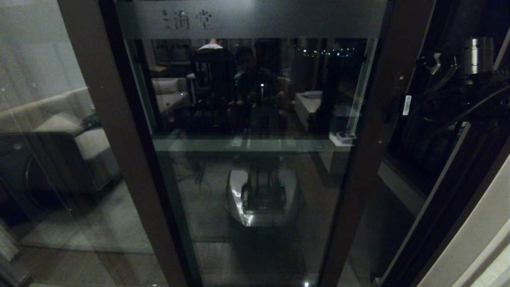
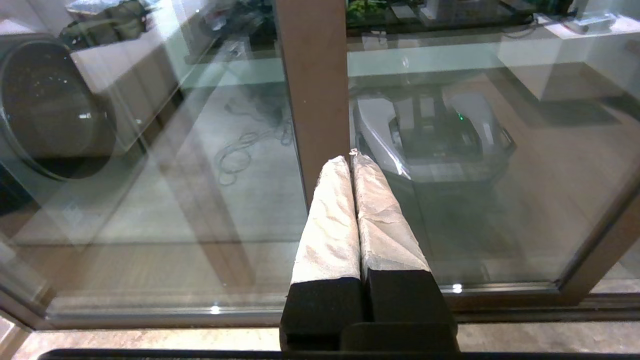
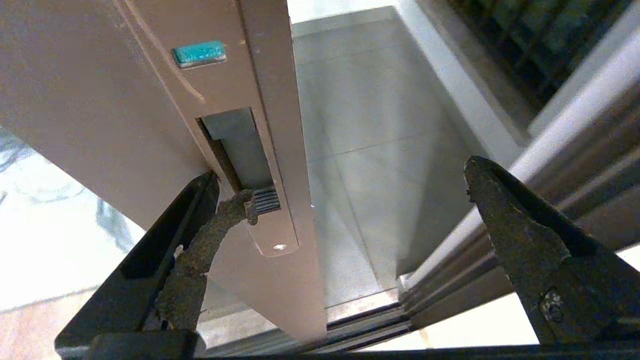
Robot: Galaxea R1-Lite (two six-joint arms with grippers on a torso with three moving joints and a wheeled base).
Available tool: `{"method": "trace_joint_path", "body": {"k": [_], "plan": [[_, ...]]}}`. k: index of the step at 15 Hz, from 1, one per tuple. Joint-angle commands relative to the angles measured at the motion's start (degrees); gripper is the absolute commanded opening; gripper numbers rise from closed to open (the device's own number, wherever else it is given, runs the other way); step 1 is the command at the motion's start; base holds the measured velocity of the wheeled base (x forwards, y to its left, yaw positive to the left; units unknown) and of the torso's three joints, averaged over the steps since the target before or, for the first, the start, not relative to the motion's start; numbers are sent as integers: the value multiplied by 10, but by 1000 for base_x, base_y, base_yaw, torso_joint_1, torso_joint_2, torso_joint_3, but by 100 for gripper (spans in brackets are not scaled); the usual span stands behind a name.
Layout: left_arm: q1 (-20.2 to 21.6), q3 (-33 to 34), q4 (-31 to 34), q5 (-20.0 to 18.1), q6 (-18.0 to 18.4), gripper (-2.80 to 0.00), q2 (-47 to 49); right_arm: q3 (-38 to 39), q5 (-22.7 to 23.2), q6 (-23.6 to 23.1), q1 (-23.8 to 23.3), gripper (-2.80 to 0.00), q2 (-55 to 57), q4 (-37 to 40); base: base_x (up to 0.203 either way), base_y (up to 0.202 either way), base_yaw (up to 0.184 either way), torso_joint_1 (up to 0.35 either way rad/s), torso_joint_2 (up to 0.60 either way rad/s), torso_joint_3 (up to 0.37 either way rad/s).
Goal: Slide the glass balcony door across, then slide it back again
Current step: Close the slid door
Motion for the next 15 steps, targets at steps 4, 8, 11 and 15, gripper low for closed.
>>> {"method": "trace_joint_path", "body": {"k": [4,8,11,15], "plan": [[0,1,0,0,0,-280,0,25,5,1,-18,0,-11,-15,0,0,0,0,0,0],[0,0,0,-1,0,-280,0,44,5,1,-30,0,-21,-35,0,0,0,0,0,0],[0,1,0,0,0,-280,0,46,5,1,-43,0,-26,-35,0,0,0,0,0,0],[0,0,0,-1,0,-280,0,55,5,-10,-65,0,-32,-37,0,0,0,0,0,0]]}}
